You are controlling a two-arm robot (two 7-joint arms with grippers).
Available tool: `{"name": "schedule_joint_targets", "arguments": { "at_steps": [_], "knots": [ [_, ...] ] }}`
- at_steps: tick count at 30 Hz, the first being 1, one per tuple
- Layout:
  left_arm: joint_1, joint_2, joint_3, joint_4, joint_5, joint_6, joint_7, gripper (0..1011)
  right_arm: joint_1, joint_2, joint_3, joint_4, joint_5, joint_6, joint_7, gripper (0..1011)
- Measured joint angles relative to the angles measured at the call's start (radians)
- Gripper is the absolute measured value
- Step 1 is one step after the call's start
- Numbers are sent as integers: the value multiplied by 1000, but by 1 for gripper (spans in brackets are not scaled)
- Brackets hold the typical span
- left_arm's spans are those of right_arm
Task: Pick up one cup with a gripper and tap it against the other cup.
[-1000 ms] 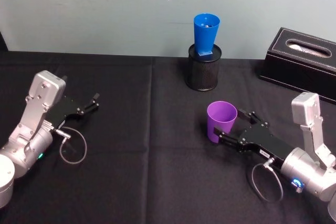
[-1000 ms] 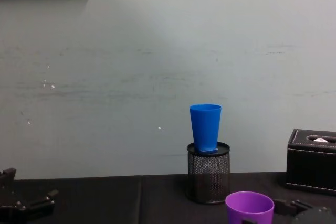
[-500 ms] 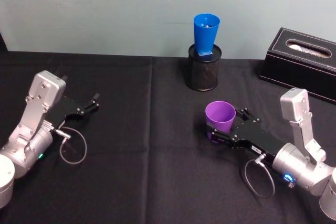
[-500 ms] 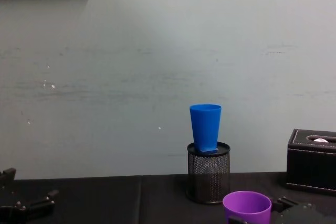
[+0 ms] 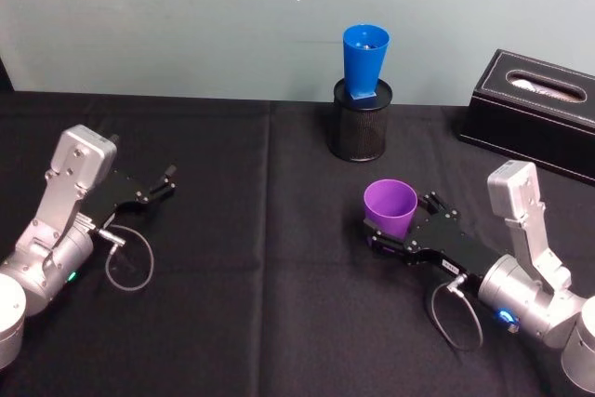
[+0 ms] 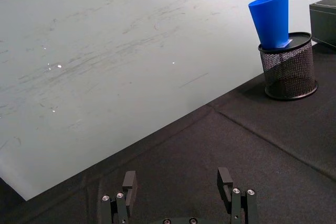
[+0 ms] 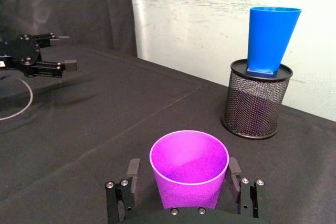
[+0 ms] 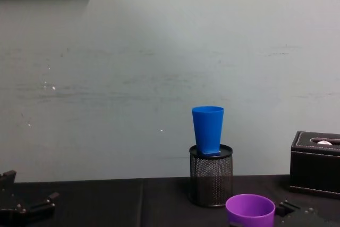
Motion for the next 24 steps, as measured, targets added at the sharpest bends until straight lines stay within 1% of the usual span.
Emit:
{"name": "schedule_joint_targets", "arguments": {
  "at_steps": [7,24],
  "knots": [
    [0,0,0,0,0,0,0,1005,-5,-9,9,0,-22,-17,-12,1003],
    [0,0,0,0,0,0,0,1005,-1,-33,23,25,-43,-36,-11,1003]
  ]
}}
